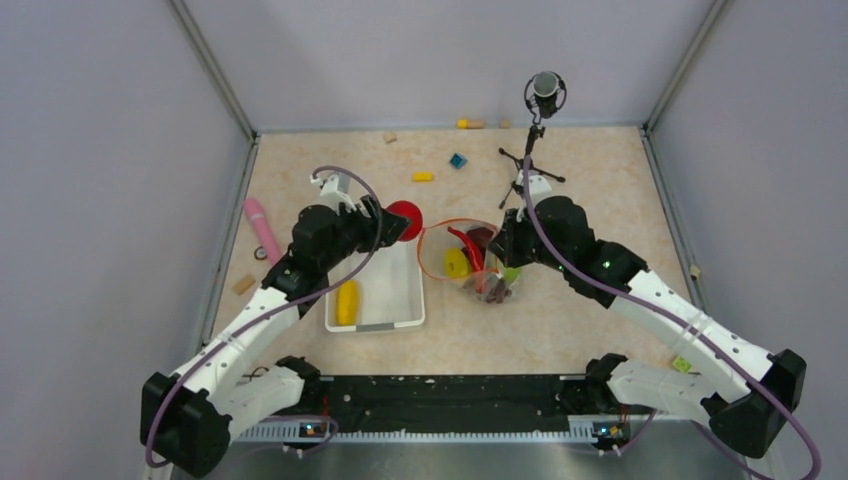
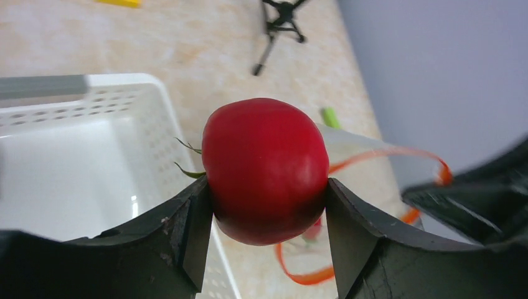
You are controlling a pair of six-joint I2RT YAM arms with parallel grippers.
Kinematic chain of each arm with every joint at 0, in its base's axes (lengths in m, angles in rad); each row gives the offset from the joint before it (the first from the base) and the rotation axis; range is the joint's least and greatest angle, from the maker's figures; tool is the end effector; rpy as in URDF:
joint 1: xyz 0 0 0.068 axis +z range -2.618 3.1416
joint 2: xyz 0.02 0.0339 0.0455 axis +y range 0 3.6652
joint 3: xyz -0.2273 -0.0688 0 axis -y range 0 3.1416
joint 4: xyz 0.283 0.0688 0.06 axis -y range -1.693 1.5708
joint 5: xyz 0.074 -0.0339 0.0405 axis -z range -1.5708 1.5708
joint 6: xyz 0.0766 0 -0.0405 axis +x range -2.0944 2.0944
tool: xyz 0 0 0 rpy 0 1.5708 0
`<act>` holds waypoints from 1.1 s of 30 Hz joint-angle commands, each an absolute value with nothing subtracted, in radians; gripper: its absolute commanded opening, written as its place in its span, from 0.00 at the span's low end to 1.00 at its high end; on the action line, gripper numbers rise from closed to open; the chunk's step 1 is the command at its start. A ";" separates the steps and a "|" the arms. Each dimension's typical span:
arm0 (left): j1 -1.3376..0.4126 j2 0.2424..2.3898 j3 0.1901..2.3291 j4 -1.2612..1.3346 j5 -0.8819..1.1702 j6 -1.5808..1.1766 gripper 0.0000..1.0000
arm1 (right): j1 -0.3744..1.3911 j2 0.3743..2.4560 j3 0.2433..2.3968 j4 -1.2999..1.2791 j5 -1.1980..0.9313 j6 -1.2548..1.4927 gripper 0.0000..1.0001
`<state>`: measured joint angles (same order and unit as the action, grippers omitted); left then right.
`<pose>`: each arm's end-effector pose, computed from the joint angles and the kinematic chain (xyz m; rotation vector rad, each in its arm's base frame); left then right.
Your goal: Place the food in the zip-top bag and seal the zipper
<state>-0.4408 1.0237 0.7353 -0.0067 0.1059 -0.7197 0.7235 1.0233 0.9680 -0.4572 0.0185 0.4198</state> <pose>0.2984 -0.1497 0.2410 -0.1964 1.9541 -0.8844 0.2399 0.2100 0.2780 -0.3144 2.1318 0.6650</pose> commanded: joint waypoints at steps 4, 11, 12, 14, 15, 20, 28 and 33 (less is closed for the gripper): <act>-0.492 0.907 0.652 0.277 0.561 -0.618 0.15 | 0.715 0.999 0.962 -0.422 0.014 0.420 0.00; -0.719 0.937 0.740 0.166 0.508 -0.382 0.14 | 0.715 0.998 0.964 -0.419 0.005 0.422 0.00; -0.750 0.943 0.751 0.152 0.492 -0.351 0.14 | 0.715 0.997 0.965 -0.420 0.005 0.422 0.00; -0.787 0.958 0.765 0.144 0.435 -0.325 0.14 | 0.715 0.996 0.965 -0.419 0.005 0.423 0.00; -0.793 0.965 0.768 0.144 0.400 -0.327 0.14 | 0.715 0.994 0.964 -0.418 0.005 0.423 0.00; -0.798 1.047 0.818 0.114 0.212 -0.360 0.12 | 0.716 0.984 0.960 -0.407 -0.041 0.422 0.00; -0.805 1.193 0.882 0.125 0.166 -0.381 0.09 | 0.715 0.965 0.965 -0.393 -0.106 0.423 0.00; -0.820 1.236 0.898 0.145 0.156 -0.389 0.30 | 0.714 0.965 0.973 -0.392 -0.127 0.428 0.00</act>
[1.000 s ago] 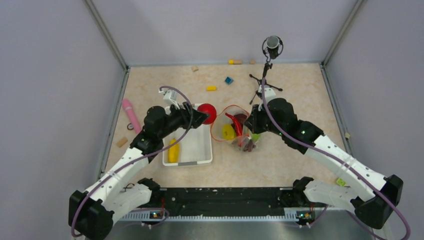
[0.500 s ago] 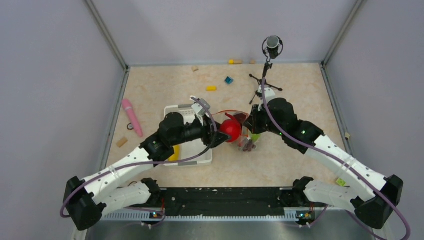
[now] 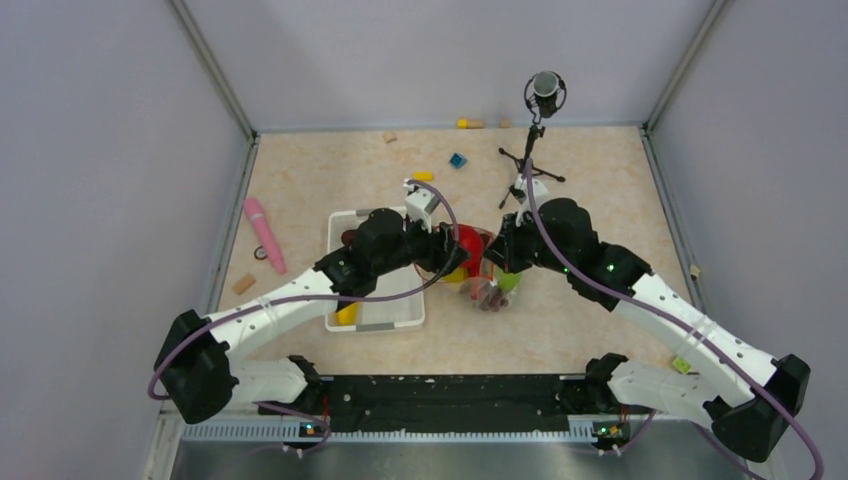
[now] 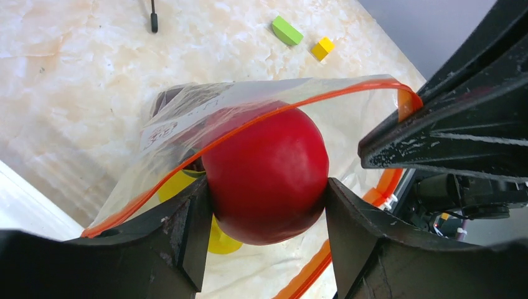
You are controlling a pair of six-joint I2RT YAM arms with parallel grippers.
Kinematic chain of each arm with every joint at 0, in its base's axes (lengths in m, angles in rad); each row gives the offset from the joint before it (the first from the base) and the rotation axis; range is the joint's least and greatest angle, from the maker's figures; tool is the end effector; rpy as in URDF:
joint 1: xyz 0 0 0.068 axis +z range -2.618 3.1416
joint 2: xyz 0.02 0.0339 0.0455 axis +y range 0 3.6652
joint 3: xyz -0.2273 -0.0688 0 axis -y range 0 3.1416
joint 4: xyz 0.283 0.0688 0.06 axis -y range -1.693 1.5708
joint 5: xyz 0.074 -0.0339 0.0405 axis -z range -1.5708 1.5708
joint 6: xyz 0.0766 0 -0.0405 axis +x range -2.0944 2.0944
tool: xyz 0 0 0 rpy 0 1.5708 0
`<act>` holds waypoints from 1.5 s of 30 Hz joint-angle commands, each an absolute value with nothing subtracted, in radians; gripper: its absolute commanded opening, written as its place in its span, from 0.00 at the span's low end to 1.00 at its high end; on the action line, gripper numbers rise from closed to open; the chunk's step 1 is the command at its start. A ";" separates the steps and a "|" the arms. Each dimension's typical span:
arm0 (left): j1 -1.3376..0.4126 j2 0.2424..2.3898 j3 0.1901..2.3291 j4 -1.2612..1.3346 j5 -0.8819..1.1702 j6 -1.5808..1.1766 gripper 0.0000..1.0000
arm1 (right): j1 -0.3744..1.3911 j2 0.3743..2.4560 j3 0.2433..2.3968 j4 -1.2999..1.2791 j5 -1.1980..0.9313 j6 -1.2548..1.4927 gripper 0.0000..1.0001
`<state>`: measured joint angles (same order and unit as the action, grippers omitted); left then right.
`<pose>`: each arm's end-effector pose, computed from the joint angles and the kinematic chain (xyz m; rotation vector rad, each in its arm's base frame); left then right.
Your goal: Place the food in the zip-top bag and seal the zipper
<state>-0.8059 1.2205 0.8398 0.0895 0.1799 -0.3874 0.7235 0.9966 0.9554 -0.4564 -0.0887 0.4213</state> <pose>0.2464 -0.2765 0.2347 0.5397 1.9037 -0.9729 0.2307 0.2129 0.2809 -0.3821 2.1301 0.7777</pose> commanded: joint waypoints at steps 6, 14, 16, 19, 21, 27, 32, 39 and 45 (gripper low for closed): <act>-0.825 1.234 0.895 0.139 0.216 -0.392 0.90 | 0.715 0.971 0.974 -0.391 -0.122 0.431 0.00; -0.825 1.130 0.843 0.072 0.210 -0.416 0.98 | 0.714 0.971 0.970 -0.392 -0.110 0.430 0.00; -0.825 1.075 0.826 0.030 0.155 -0.432 0.98 | 0.715 0.972 0.969 -0.393 -0.101 0.430 0.00; -0.825 1.004 0.812 -0.068 0.036 -0.460 0.98 | 0.715 0.976 0.967 -0.398 -0.091 0.429 0.00; -0.825 0.967 0.809 -0.135 -0.056 -0.487 0.98 | 0.715 0.977 0.965 -0.400 -0.087 0.427 0.00; -0.826 0.910 0.804 -0.331 -0.333 -0.622 0.98 | 0.715 0.977 0.957 -0.400 -0.066 0.426 0.00; -0.824 0.926 0.814 -0.564 -0.554 -0.730 0.98 | 0.714 0.977 0.955 -0.405 -0.050 0.425 0.00; -0.815 0.975 0.772 -0.729 -0.705 -0.852 0.98 | 0.715 0.980 0.953 -0.407 -0.039 0.420 0.00; -0.785 1.062 0.755 -0.762 -0.708 -0.884 0.98 | 0.715 0.984 0.946 -0.407 -0.035 0.422 0.00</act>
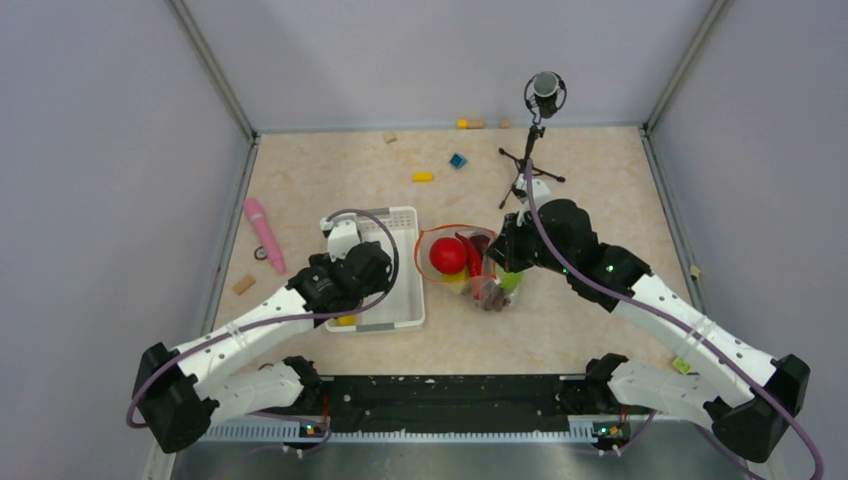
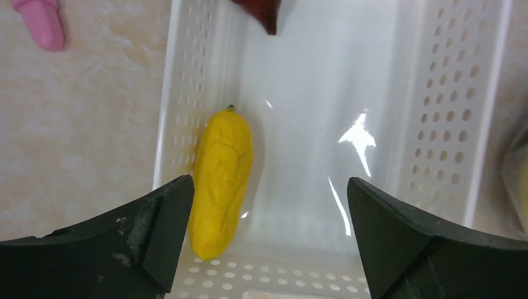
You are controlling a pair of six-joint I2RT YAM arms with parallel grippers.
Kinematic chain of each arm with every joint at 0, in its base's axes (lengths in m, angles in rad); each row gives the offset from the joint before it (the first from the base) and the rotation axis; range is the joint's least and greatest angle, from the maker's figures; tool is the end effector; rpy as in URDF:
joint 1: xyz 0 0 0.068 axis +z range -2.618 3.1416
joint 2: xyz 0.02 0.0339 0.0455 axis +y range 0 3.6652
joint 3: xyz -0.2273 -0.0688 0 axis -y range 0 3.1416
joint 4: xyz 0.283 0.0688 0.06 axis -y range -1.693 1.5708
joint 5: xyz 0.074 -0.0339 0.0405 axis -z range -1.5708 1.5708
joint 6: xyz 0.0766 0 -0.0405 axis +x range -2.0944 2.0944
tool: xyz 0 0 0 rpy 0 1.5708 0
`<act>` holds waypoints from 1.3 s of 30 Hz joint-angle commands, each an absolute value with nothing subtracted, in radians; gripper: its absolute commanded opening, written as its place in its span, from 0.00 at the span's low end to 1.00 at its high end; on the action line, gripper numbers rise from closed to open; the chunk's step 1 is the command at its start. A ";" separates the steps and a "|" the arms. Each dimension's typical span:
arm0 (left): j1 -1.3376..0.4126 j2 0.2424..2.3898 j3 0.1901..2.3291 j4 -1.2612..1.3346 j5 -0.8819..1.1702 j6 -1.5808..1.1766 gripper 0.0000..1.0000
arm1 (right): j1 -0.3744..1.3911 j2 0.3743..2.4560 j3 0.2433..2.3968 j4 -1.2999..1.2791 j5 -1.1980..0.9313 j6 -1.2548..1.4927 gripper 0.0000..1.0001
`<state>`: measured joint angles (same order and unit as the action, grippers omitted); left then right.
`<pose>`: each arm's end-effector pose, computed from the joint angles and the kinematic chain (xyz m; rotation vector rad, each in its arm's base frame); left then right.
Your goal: Place the food in the zip-top bag and seal the zipper
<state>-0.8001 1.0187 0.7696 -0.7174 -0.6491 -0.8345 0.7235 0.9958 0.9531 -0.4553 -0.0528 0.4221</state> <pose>0.2189 -0.1590 0.1843 -0.2775 2.2688 0.0065 0.2326 0.2108 0.2802 -0.3573 2.1271 0.7428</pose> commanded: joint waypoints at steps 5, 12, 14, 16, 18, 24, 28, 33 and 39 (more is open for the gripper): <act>-0.762 1.137 0.741 -0.743 -0.701 -0.886 0.97 | 0.715 0.983 0.945 -0.407 -0.029 0.422 0.00; -0.737 1.215 0.738 -0.741 -0.709 -0.900 0.90 | 0.714 0.984 0.943 -0.407 -0.019 0.420 0.00; -0.734 1.229 0.731 -0.737 -0.709 -0.904 0.90 | 0.715 0.986 0.942 -0.407 -0.017 0.421 0.00; -0.732 1.241 0.721 -0.725 -0.699 -0.908 0.89 | 0.714 0.987 0.942 -0.408 -0.014 0.421 0.00; -0.730 1.253 0.706 -0.701 -0.689 -0.906 0.89 | 0.715 0.988 0.942 -0.408 -0.010 0.422 0.00; -0.704 1.278 0.662 -0.587 -0.608 -0.862 0.87 | 0.715 0.989 0.940 -0.408 -0.010 0.421 0.00; -0.700 1.289 0.662 -0.573 -0.588 -0.858 0.82 | 0.715 0.988 0.940 -0.407 -0.006 0.420 0.00; -0.699 1.279 0.638 -0.484 -0.499 -0.822 0.77 | 0.716 0.988 0.940 -0.408 -0.003 0.422 0.00; -0.700 1.271 0.634 -0.440 -0.437 -0.804 0.65 | 0.715 0.989 0.939 -0.408 -0.003 0.420 0.00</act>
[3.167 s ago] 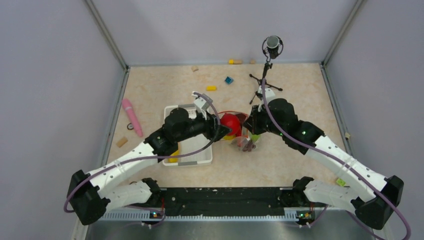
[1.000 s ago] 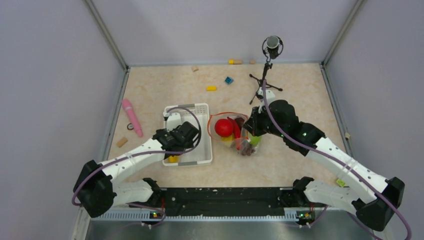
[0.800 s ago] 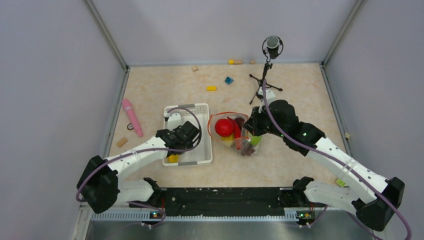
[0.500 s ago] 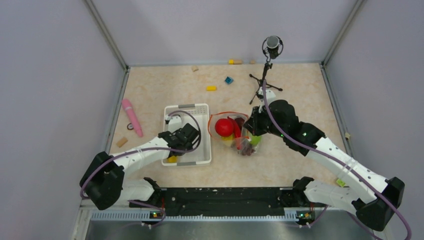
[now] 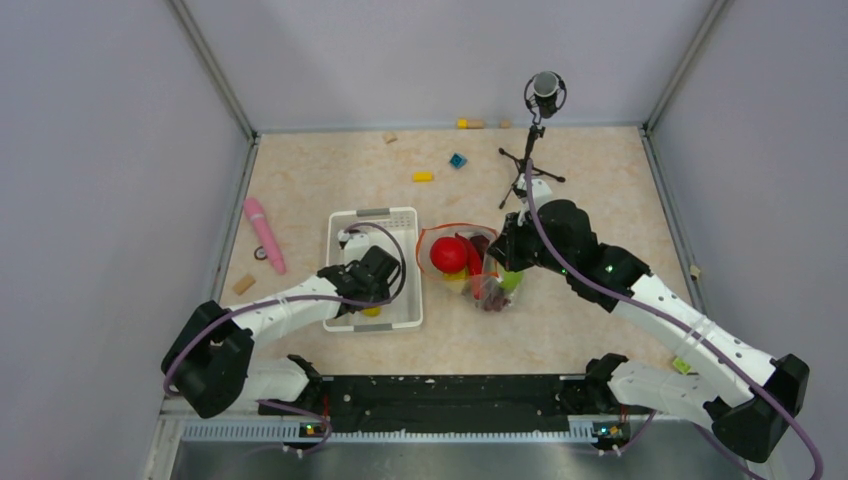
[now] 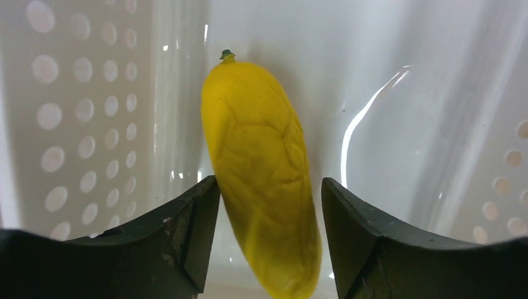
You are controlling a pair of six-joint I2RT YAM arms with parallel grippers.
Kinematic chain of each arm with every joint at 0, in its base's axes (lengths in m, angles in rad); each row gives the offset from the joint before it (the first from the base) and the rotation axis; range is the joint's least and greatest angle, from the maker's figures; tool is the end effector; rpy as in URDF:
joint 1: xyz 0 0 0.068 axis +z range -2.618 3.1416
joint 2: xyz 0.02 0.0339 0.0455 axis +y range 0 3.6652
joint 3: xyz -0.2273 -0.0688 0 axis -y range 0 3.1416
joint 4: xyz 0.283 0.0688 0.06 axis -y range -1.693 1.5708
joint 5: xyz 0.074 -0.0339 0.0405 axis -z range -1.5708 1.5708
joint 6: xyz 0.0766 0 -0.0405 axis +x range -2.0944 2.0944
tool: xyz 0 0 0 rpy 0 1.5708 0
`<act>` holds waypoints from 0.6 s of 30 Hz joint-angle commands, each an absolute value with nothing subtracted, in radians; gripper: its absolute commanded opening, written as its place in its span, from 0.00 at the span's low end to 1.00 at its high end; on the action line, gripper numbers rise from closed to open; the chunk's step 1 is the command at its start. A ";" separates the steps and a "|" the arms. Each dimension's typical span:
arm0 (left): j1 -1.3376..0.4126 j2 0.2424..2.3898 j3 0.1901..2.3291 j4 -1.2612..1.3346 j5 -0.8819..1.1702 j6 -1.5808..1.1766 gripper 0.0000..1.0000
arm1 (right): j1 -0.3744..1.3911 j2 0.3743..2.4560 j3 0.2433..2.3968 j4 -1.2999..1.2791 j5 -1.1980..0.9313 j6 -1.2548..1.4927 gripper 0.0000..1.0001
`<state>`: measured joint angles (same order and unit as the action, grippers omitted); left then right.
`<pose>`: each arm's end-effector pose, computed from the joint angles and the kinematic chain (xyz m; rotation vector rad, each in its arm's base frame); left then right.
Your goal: Place the food in the zip-top bag and seal the zipper
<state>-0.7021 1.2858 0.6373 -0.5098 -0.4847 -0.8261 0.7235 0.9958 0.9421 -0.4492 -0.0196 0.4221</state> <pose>0.2328 -0.1502 0.0786 -0.2856 2.5018 0.0848 0.2345 0.2091 0.2764 -0.3358 2.1281 0.7081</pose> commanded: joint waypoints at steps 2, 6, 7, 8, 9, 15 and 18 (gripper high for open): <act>-0.700 1.265 0.634 -0.440 -0.431 -0.804 0.58 | 0.715 0.988 0.939 -0.407 -0.003 0.418 0.00; -0.700 1.246 0.634 -0.437 -0.424 -0.801 0.43 | 0.715 0.988 0.939 -0.407 -0.003 0.419 0.00; -0.700 1.239 0.634 -0.437 -0.424 -0.801 0.38 | 0.714 0.988 0.940 -0.407 -0.003 0.420 0.00; -0.699 1.232 0.634 -0.439 -0.422 -0.801 0.34 | 0.715 0.988 0.940 -0.407 -0.003 0.420 0.00; -0.700 1.225 0.634 -0.442 -0.419 -0.802 0.30 | 0.715 0.988 0.940 -0.407 -0.003 0.420 0.00; -0.700 1.136 0.684 -0.529 -0.443 -0.805 0.12 | 0.715 0.986 0.942 -0.408 -0.004 0.420 0.00; -0.700 1.051 0.696 -0.523 -0.460 -0.791 0.05 | 0.715 0.987 0.942 -0.407 -0.009 0.423 0.00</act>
